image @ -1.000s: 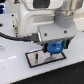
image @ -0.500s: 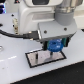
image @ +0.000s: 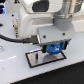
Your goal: Insert the blue gear onto the right peg, followed by the red gear
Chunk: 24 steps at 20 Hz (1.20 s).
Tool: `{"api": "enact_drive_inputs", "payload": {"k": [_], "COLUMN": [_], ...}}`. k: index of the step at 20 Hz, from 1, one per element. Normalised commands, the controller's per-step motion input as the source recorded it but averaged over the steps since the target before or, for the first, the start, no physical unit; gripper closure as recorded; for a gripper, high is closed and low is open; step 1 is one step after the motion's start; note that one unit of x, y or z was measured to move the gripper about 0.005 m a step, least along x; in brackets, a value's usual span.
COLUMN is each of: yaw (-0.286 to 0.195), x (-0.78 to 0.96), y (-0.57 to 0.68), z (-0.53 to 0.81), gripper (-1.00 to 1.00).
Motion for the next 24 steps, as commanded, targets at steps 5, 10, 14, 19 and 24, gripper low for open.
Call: {"api": "enact_drive_inputs", "payload": {"k": [5,10,14,19,24], "yaw": [0.0,0.0,0.0,0.0,0.0], "x": [0.17,0.12,0.01,-0.14,-0.33], "y": [-0.01,0.05,0.06,0.12,0.08], "z": [-0.31,-0.17,-0.01,0.26,0.43], "gripper": [1.0,1.0,-1.0,-1.0,-1.0]}}
